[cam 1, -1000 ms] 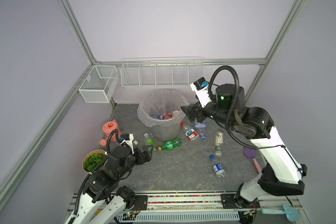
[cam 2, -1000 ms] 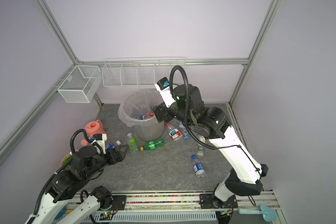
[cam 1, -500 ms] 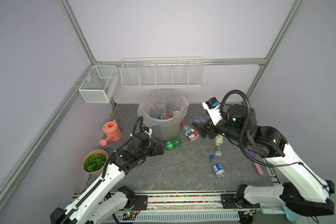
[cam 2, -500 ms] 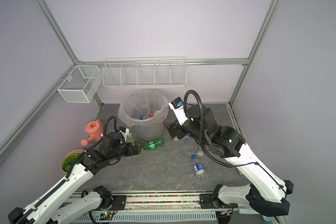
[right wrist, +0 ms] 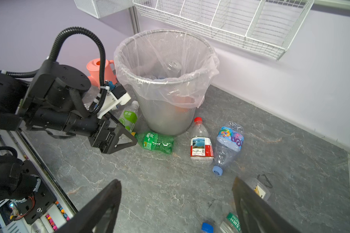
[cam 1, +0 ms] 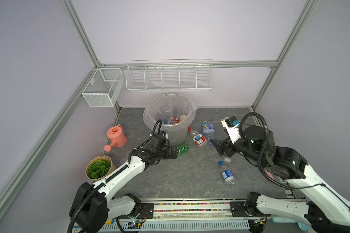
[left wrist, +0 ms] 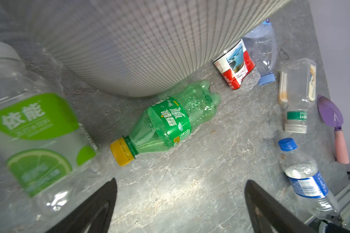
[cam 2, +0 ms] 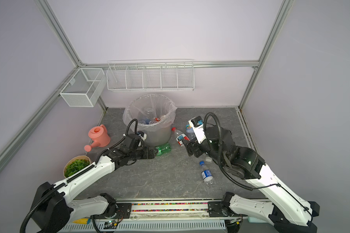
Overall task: Throw the plastic bottles in the bin
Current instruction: Pick up the plastic bottle from the center of the table.
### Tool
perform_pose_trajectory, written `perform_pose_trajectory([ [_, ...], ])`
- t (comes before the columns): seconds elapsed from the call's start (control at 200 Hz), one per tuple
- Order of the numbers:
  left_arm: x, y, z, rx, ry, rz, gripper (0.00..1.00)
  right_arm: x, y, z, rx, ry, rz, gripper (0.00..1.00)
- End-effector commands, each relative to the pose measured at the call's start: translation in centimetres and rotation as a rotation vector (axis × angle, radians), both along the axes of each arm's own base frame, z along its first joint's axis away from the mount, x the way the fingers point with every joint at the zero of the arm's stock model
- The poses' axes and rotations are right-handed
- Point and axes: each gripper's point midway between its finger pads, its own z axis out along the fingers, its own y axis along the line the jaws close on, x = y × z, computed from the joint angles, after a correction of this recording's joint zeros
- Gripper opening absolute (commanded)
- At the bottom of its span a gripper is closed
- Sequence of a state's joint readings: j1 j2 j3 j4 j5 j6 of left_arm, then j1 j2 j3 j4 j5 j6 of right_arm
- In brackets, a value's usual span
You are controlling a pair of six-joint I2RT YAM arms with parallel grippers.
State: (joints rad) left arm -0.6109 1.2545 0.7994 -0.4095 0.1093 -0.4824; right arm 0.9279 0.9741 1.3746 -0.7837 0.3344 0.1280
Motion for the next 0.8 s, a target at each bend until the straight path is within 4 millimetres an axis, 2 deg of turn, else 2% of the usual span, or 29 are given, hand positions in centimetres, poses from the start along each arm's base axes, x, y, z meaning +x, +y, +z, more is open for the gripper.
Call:
perform_pose_trajectory([
  [0.0,1.1,-1.6,-0.4,0.006,-0.026,-0.065,0.97,-0.1,-0.1,-0.3,0.051,0.013,-0.016,0.88],
  [0.29,2.7,-2.7,-3.5,0.092,0.04,-0.098,0.96,-0.7,-1.0,-1.9,0.045,0.039,-0.025,0.89],
  [0.445,3.2,-3.4,-4.3,0.124,0.052,-0.123,0.96,-0.9,-1.5,-2.3,0.045,0.043,-0.034,0.88],
  [0.795,0.8,-5.0,-6.9,0.234,0.102,-0.204,0.9,-1.2,-2.5,-2.3,0.05,0.032,-0.055,0.89],
])
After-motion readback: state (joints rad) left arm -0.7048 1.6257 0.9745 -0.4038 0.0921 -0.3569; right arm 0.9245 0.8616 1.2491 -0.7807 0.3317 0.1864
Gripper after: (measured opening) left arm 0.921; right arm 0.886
